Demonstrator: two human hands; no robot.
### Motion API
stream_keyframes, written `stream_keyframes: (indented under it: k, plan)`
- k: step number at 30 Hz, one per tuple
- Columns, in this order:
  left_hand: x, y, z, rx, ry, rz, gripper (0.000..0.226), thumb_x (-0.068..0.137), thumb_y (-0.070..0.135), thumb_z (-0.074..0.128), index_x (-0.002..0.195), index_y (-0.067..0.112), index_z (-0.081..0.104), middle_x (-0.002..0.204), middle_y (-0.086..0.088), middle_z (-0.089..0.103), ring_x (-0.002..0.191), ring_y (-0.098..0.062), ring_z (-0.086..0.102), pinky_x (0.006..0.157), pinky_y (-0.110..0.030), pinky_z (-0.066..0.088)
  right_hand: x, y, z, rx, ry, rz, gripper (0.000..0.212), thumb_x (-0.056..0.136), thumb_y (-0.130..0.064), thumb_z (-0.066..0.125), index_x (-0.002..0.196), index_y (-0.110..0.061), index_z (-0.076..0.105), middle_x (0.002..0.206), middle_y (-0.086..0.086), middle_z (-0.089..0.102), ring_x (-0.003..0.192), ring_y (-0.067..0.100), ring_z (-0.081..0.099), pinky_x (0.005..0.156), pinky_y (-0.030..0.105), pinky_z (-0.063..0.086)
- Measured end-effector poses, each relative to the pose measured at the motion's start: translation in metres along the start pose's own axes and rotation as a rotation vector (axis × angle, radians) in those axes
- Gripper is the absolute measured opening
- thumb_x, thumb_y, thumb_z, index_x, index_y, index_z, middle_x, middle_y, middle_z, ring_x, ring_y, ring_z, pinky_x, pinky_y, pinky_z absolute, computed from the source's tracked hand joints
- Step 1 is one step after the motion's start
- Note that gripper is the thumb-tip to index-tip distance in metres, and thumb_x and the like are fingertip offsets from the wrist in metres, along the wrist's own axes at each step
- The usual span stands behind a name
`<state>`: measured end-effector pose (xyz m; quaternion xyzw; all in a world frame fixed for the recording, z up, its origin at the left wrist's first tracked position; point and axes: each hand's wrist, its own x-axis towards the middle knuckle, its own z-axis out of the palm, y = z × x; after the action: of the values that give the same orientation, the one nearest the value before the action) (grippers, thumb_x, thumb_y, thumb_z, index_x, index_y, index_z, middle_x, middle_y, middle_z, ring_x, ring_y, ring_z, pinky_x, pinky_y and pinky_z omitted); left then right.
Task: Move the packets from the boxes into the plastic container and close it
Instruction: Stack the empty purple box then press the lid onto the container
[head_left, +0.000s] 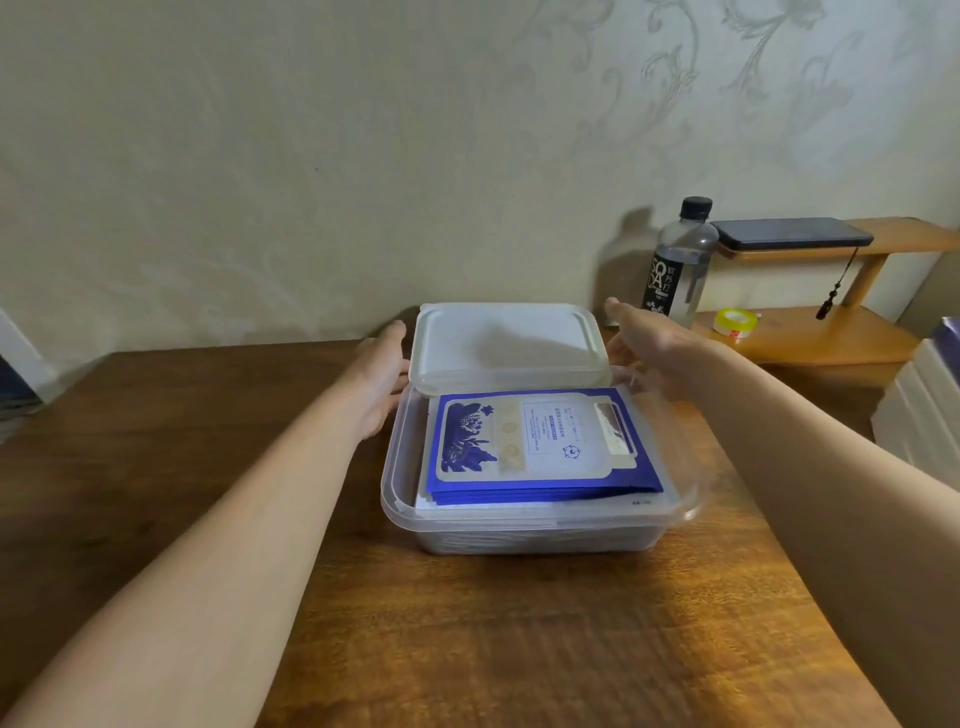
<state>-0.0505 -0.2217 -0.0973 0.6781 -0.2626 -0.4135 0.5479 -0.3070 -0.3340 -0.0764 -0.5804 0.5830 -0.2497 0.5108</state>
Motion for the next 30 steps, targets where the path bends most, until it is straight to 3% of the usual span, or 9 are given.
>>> stream_keyframes:
  k: [3,5,9,12,17,21,26,28,30]
  plan:
    - [-0.003,0.005,-0.001,-0.064,0.004,0.052,0.059,0.108,0.046,0.039,0.157,0.013,0.031,0.144,-0.015,0.055,0.104,-0.022,0.062,0.081,-0.035,0.056,-0.009,-0.002,-0.006,0.103,0.006,-0.047,0.054,0.104,-0.055,0.035,0.104,-0.008,0.060,0.096,0.014,0.063,0.083,0.024,0.057,0.069,0.033,0.047]
    - [-0.007,0.010,-0.001,-0.106,0.002,0.094,0.059,0.108,0.046,0.037,0.155,0.011,0.032,0.144,-0.014,0.055,0.105,-0.022,0.062,0.090,-0.037,0.054,-0.017,-0.003,-0.011,0.185,0.017,-0.067,0.049,0.104,-0.053,0.035,0.093,-0.011,0.057,0.082,0.008,0.060,0.068,0.019,0.055,0.062,0.031,0.045]
    - [-0.021,0.020,-0.005,-0.191,0.000,0.171,0.053,0.109,0.044,0.032,0.149,0.010,0.040,0.140,-0.016,0.057,0.118,-0.030,0.059,0.115,-0.046,0.039,-0.034,-0.003,-0.025,0.324,-0.020,-0.085,0.063,0.101,-0.057,0.033,0.113,0.000,0.057,0.106,0.022,0.068,0.097,0.036,0.068,0.075,0.042,0.053]
    - [-0.034,0.023,-0.007,-0.241,0.003,0.201,0.046,0.110,0.043,0.031,0.139,0.011,0.048,0.131,-0.017,0.059,0.115,-0.031,0.060,0.112,-0.044,0.039,-0.044,0.000,-0.033,0.409,-0.006,-0.087,0.070,0.100,-0.059,0.032,0.117,0.004,0.056,0.108,0.026,0.066,0.100,0.038,0.067,0.076,0.043,0.053]
    - [-0.057,0.023,-0.006,-0.250,0.017,0.219,0.033,0.108,0.035,0.041,0.123,0.013,0.061,0.119,-0.012,0.069,0.115,-0.027,0.064,0.110,-0.042,0.041,-0.062,0.008,-0.037,0.454,-0.025,-0.088,0.064,0.097,-0.061,0.041,0.130,-0.009,0.056,0.113,0.029,0.063,0.106,0.039,0.065,0.094,0.044,0.051]
    - [-0.074,0.016,-0.008,-0.234,0.004,0.230,0.031,0.106,0.022,0.044,0.129,0.009,0.060,0.122,-0.012,0.067,0.118,-0.026,0.062,0.112,-0.041,0.040,-0.081,0.015,-0.038,0.455,-0.044,-0.121,0.045,0.100,-0.045,0.048,0.126,-0.011,0.060,0.118,0.023,0.063,0.113,0.033,0.063,0.103,0.040,0.047]
    - [-0.092,0.007,-0.013,-0.311,-0.058,0.210,0.026,0.102,0.007,0.039,0.097,0.009,0.065,0.103,-0.012,0.071,0.097,-0.024,0.068,0.093,-0.035,0.053,-0.103,0.024,-0.038,0.498,-0.033,-0.124,0.034,0.100,-0.025,0.049,0.129,-0.006,0.054,0.122,0.023,0.063,0.116,0.030,0.062,0.114,0.043,0.039]
    - [-0.093,0.004,-0.015,-0.273,-0.040,0.205,0.025,0.101,0.011,0.040,0.102,0.007,0.064,0.108,-0.015,0.065,0.098,-0.023,0.065,0.096,-0.037,0.051,-0.110,0.028,-0.035,0.432,-0.011,-0.186,0.026,0.101,-0.017,0.051,0.123,-0.005,0.056,0.119,0.019,0.064,0.117,0.028,0.061,0.109,0.037,0.044]
    - [-0.096,0.003,-0.016,-0.178,-0.031,0.192,0.032,0.102,0.018,0.039,0.120,0.004,0.062,0.117,-0.013,0.060,0.108,-0.023,0.060,0.101,-0.037,0.047,-0.114,0.031,-0.035,0.223,0.056,-0.231,0.019,0.098,-0.003,0.058,0.117,-0.008,0.060,0.118,0.012,0.064,0.111,0.023,0.062,0.090,0.019,0.049]
